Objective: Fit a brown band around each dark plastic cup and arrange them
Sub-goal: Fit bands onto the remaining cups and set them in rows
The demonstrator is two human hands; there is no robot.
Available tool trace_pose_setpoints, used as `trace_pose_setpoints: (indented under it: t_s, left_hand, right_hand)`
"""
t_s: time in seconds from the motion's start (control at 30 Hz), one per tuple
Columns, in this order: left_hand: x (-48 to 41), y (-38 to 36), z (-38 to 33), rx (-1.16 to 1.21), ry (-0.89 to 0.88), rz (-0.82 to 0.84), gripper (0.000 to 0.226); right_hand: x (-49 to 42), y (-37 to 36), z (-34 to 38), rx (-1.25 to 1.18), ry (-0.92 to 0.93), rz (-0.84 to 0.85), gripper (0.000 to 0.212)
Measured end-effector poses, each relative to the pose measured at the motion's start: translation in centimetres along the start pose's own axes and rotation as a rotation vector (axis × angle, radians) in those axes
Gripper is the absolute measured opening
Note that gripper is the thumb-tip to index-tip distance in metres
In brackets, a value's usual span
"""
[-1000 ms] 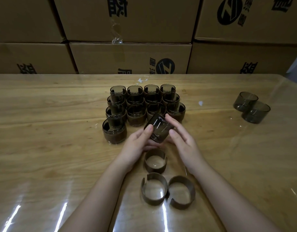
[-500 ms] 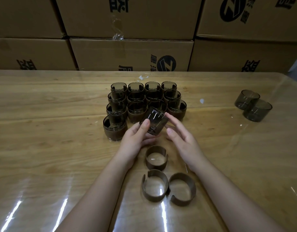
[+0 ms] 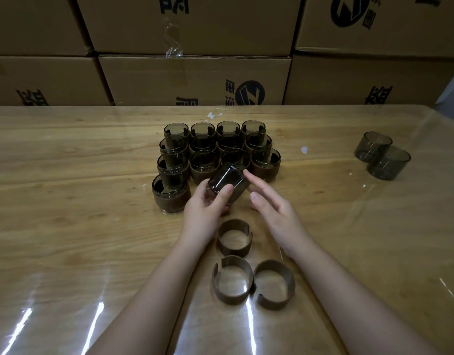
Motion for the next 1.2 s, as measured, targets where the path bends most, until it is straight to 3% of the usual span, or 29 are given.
trace_pose_setpoints:
  t_s: [0.23,0.57,0.77,1.2]
  left_hand:
    - [0.0,0.1,0.1,-0.113,-0.086,-0.05,0.028]
    - [0.3,0.1,-0.2,-0.279,-0.138,-0.058,0.065]
    - [0.6,0.3,-0.3,-0.275,-0.157,0.029,0.069]
    - [0.8,0.7,-0.8,-0.012,-0.065,0.165,0.059]
  right_hand:
    - [0.0,-0.1,0.4,0.028,0.027,0.023,0.044]
    - [0.0,-0.3,0.4,0.096,0.083,0.071,0.049]
    - [-0.1,-0.1,0.3,0.063,0.03,0.043,0.055]
    - [-0.1,0.0,0.7,0.056,-0.002,0.048,0.043]
Point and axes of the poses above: each hand's wrist, its own x-axis away from the middle knuckle, its own y-axis out of the back of the hand, z = x × y, the point moved 1 cm from there along -x, towards the middle knuckle, and after that the axes turned 15 degrees about y, right-handed, at the moved point
